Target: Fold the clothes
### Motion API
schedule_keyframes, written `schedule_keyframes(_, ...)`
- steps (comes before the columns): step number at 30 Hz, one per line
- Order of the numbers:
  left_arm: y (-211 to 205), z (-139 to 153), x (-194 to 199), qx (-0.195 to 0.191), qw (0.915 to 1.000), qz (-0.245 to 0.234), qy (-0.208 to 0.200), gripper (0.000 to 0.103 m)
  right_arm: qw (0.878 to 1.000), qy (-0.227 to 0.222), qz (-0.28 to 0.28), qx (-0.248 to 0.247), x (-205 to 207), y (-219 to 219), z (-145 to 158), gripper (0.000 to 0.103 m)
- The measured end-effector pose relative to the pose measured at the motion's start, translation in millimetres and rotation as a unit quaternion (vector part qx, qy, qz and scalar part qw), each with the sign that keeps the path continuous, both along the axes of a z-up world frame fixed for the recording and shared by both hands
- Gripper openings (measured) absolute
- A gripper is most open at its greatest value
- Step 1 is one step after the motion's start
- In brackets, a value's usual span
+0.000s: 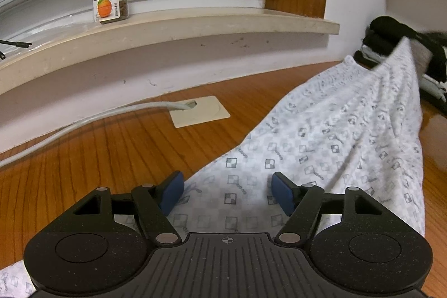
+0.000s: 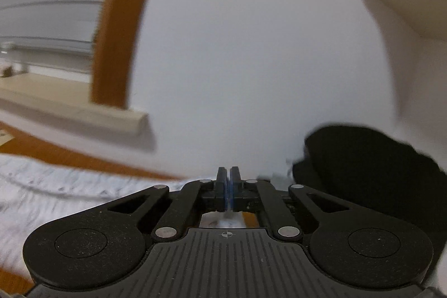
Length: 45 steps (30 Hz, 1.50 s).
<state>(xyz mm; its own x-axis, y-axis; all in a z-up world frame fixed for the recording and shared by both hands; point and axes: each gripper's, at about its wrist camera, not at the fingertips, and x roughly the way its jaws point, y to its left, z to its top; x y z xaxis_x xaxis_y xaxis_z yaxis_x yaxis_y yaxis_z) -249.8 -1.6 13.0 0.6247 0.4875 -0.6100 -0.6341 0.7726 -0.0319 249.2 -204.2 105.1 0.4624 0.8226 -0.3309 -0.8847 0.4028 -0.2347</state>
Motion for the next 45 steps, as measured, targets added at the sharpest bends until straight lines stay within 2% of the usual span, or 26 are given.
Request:
schedule_keyframes(4, 0.3, 0.1, -0.7, -0.001, 1.0, 0.001, -0.002, 0.073, 1.0, -0.015, -0.008, -0.017, 5.8, 68.4, 0.2, 0.002)
schedule_keyframes(6, 0.5, 0.2, -1.0, -0.001, 1.0, 0.002, -0.002, 0.073, 1.0, -0.018, -0.01, -0.019, 5.0, 89.9, -4.0, 0.002)
schedule_keyframes(9, 0.5, 0.1, -0.9, 0.0, 1.0, 0.002, 0.0, 0.074, 0.999, -0.004, -0.005, -0.034, 6.1, 97.7, -17.4, 0.002)
schedule_keyframes(12, 0.2, 0.1, 0.0, 0.002, 1.0, 0.004, 0.003, 0.075, 0.998, 0.048, 0.0, -0.037, 22.1, 79.8, -34.1, 0.005)
schedule_keyframes(14, 0.8, 0.4, 1.4, 0.001, 1.0, 0.005, 0.002, 0.075, 0.994, 0.097, 0.002, -0.05, 39.8, 65.8, -48.3, 0.017)
schedule_keyframes(15, 2.5, 1.1, 2.9, -0.004, 1.0, 0.003, -0.001, 0.075, 0.991, 0.121, 0.003, -0.056, 48.7, 58.7, -55.4, 0.027)
schedule_keyframes(16, 4.2, 3.1, 6.8, -0.005, 1.0, 0.001, 0.0, 0.075, 0.989, 0.13, -0.005, -0.065, 55.1, 53.6, -62.7, 0.033)
schedule_keyframes(19, 8.2, 10.8, 21.6, -0.006, 0.9999, -0.01, 0.002, 0.066, 0.984, 0.158, -0.021, -0.085, 71.3, 40.0, -82.4, 0.034)
schedule_keyframes(21, 8.9, 18.0, 35.7, -0.001, 0.9997, -0.022, 0.004, 0.06, 0.982, 0.17, -0.023, -0.086, 75.8, 36.6, -88.5, 0.04)
schedule_keyframes(23, 7.3, 20.8, 51.8, 0.0, 0.9991, -0.042, 0.01, 0.057, 0.98, 0.178, -0.02, -0.085, 78.0, 34.5, -93.2, 0.041)
schedule_keyframes(28, 8.5, 9.7, 83.6, 0.009, 0.9965, -0.064, 0.053, 0.053, 0.978, 0.194, 0.0, -0.077, 76.6, 32.3, -101.1, 0.04)
schedule_keyframes(29, 9.6, 8.1, 83.9, 0.008, 0.9968, -0.063, 0.049, 0.052, 0.978, 0.193, 0.007, -0.077, 75.2, 33.9, -102.3, 0.04)
schedule_keyframes(31, 10.8, 6.5, 81.8, 0.005, 0.9974, -0.06, 0.039, 0.03, 0.979, 0.187, 0.014, -0.078, 72.2, 32.4, -101.1, 0.026)
schedule_keyframes(32, 9.2, 7.4, 79.7, 0.011, 0.9977, -0.057, 0.036, 0.028, 0.98, 0.181, 0.015, -0.076, 70.2, 30.9, -100.8, 0.021)
schedule_keyframes(33, 7.5, 8.5, 77.5, 0.018, 0.9978, -0.054, 0.034, 0.027, 0.981, 0.176, 0.016, -0.074, 68.1, 29.4, -100.4, 0.014)
schedule_keyframes(36, 3.2, 9.5, 73.1, 0.027, 0.9978, -0.054, 0.027, 0.027, 0.983, 0.171, 0.014, -0.061, 62.8, 20.9, -98.2, 0.01)
schedule_keyframes(42, -1.2, 4.7, 73.2, 0.029, 0.9968, -0.068, 0.031, 0.028, 0.989, 0.146, 0.002, -0.025, 53.2, 5.5, -94.1, 0.009)
schedule_keyframes(45, -3.4, 2.2, 73.3, 0.03, 0.9961, -0.075, 0.033, 0.034, 0.992, 0.128, -0.002, -0.016, 47.9, -0.3, -90.6, 0.009)
